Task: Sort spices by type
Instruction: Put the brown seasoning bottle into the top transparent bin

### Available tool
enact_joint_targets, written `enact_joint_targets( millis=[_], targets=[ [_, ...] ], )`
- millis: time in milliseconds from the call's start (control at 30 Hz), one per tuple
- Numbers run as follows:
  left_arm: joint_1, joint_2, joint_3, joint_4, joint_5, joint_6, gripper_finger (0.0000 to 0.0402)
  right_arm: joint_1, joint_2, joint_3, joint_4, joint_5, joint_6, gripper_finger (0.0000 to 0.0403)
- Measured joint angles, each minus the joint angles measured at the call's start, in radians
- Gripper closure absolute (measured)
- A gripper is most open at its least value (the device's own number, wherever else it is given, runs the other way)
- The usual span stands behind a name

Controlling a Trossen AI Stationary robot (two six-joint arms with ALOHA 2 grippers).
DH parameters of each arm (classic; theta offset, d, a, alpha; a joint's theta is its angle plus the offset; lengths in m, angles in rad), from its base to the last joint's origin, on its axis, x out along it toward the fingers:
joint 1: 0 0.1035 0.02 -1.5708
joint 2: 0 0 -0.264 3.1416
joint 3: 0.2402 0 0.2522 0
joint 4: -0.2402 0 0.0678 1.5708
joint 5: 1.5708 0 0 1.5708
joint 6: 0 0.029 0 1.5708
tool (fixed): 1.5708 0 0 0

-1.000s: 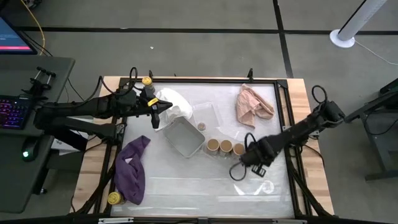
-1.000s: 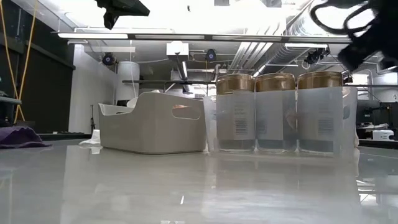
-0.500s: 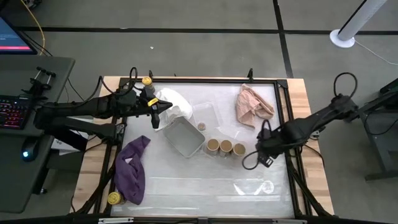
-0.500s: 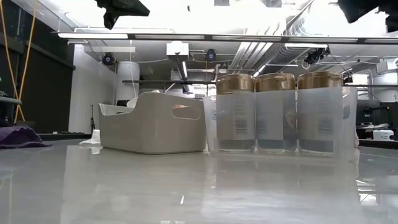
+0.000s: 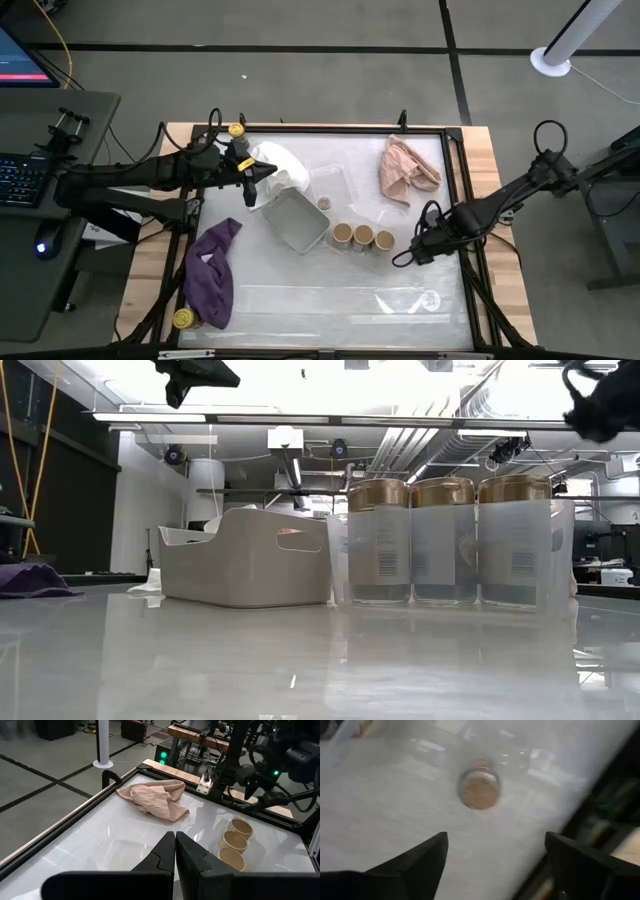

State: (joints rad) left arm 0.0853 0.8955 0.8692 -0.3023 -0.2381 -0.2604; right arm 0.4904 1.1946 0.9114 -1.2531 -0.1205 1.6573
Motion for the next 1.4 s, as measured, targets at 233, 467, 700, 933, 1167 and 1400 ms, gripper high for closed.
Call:
enact_joint_targets(
  millis=[233,467,700,933,1167,1400],
  targets=[
    [0.0,0.0,0.0,-0.025,0.0,-0.001,0.0401,-0.002,0.0,-0.097,0.193,0.051,0.074,0.0053],
    [0.0,0.0,0.0,-0.025,0.001,-0.001,0.0401,-0.002,0.002,-0.174,0.255,0.041,0.15,0.0053],
    [0.0,0.0,0.0,-0.024,0.0,-0.001,0.0401,-0.02,0.003,-0.245,0.304,0.041,0.186,0.006],
    [0.0,0.0,0.0,-0.024,0.0,-0.003,0.0401,-0.048,0.003,-0.262,0.316,0.069,0.164,0.0121],
    [0.0,0.0,0.0,-0.024,0.0,-0.003,0.0401,-0.059,0.011,-0.262,0.323,0.07,0.118,0.0189],
    [-0.001,0.0,0.0,-0.024,0.001,-0.017,0.0401,-0.059,0.074,-0.256,0.356,0.04,0.115,0.021]
  ],
)
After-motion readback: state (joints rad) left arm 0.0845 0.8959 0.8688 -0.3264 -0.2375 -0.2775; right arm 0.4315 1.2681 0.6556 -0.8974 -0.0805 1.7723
